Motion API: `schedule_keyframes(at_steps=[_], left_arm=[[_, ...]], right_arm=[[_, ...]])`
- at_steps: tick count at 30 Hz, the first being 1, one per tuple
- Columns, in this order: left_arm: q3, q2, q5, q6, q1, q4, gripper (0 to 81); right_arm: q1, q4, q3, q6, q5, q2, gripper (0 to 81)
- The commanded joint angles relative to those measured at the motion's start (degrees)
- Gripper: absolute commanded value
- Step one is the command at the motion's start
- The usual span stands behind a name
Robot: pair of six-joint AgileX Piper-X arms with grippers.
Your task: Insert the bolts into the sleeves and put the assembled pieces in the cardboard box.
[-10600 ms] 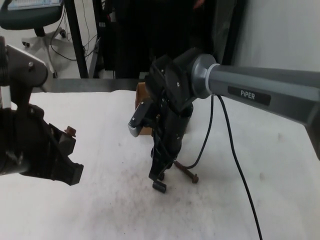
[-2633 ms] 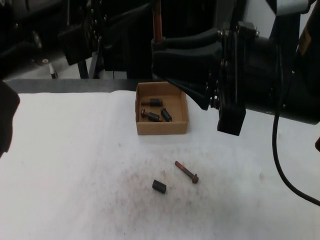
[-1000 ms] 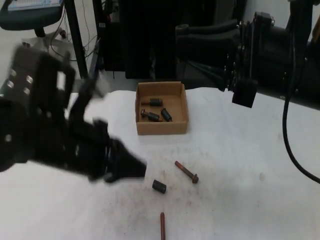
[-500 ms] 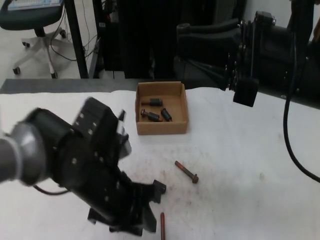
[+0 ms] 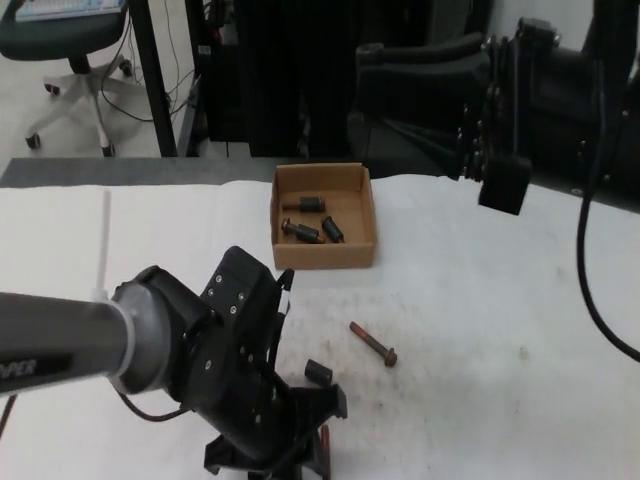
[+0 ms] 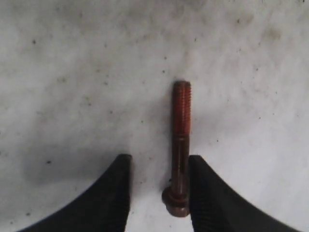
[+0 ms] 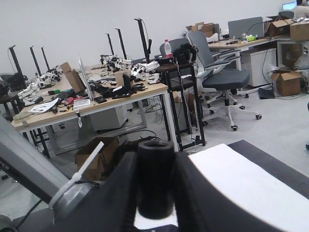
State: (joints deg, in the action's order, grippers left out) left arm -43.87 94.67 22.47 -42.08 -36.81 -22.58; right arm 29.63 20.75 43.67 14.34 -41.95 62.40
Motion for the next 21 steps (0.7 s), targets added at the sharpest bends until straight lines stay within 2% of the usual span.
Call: schedule_keyframes(at_steps=[1, 6, 11, 17, 19, 21], left_arm=[[-0.6, 0.3, -1.5, -0.4, -0.2, 1.2, 36.1], [-1.3, 1.5, -2.1, -0.4, -0.2, 2.4, 36.1], [-2.3, 4.5, 3.1, -0.4, -0.4, 2.4, 36.1], [-2.7, 5.6, 2.0, -0.4, -2.0, 2.1, 34.1], [-2.7, 5.6, 1.8, 0.7, -2.2, 2.1, 24.7], [-2.7, 5.6, 2.2, 3.8, -2.2, 1.0, 3.8]], right_arm=[[-0.2, 0.4, 0.8, 0.2, -0.4, -0.8, 0.6], [-0.2, 0.4, 0.8, 0.3, -0.4, -0.8, 0.6], [-0.2, 0.4, 0.8, 1.2, -0.4, -0.8, 0.6], [-0.3, 0.4, 0.8, 1.2, -0.4, -0.8, 0.6], [-0.7, 0.4, 0.8, 1.2, -0.4, -0.8, 0.6], [-1.4, 0.4, 0.8, 1.2, -0.4, -0.8, 0.6]])
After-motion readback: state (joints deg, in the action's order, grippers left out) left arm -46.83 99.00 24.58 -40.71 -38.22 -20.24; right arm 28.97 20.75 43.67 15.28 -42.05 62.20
